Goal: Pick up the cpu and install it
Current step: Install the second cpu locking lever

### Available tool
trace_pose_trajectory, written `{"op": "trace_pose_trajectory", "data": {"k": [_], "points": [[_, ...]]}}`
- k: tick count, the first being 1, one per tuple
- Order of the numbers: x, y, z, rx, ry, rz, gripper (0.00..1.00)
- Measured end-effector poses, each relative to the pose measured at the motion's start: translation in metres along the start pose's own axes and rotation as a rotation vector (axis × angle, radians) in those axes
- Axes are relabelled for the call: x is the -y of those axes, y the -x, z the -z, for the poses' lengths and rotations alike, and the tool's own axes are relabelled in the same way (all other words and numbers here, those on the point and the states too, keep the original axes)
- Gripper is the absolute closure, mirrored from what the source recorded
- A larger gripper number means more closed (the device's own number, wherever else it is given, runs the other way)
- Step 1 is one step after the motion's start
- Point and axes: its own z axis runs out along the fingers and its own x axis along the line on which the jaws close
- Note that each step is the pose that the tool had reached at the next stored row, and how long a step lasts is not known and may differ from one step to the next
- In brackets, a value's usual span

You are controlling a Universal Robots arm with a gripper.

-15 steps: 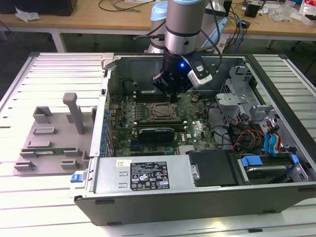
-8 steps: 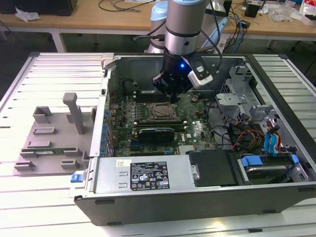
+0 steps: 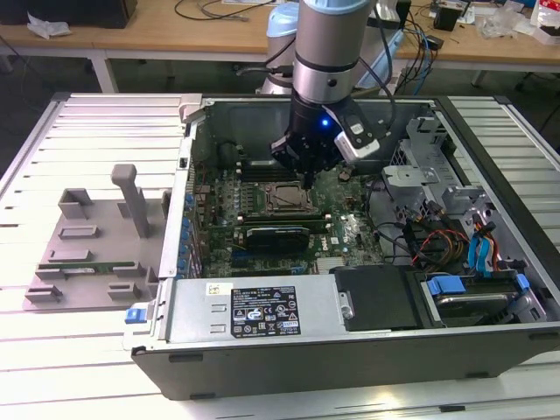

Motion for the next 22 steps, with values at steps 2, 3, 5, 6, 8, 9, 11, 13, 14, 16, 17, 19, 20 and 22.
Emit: {"op": "trace_pose_trajectory", "data": {"k": [2, 3, 5, 6, 8, 9, 11, 13, 14, 16, 17, 19, 20, 22], "points": [[0.0067, -0.0005, 0.0002, 0.0006, 0.0088, 0.000, 0.89], [0.0115, -0.0008, 0.0003, 0.0010, 0.0151, 0.000, 0.89], [0.0227, -0.0017, 0.0004, 0.0024, 0.0342, 0.000, 0.89], [0.0272, -0.0022, 0.0002, 0.0037, 0.0517, 0.000, 0.89], [0.0296, -0.0026, 0.0000, 0.0050, 0.0705, -0.001, 0.89], [0.0310, -0.0030, -0.0002, 0.0059, 0.0818, -0.001, 0.89], [0.0332, -0.0043, -0.0006, 0.0064, 0.0882, -0.001, 0.89], [0.0394, -0.0091, -0.0011, 0.0064, 0.0887, -0.001, 0.89], [0.0400, -0.0134, -0.0018, 0.0064, 0.0887, -0.001, 0.89], [0.0412, -0.0213, -0.0033, 0.0064, 0.0886, -0.001, 0.89], [0.0443, -0.0262, -0.0040, 0.0064, 0.0886, -0.001, 0.89], [0.0467, -0.0314, -0.0050, 0.0065, 0.0900, -0.001, 0.89], [0.0465, -0.0341, -0.0056, 0.0067, 0.0920, -0.001, 0.89], [0.0464, -0.0366, -0.0067, 0.0067, 0.0926, -0.001, 0.89]]}}
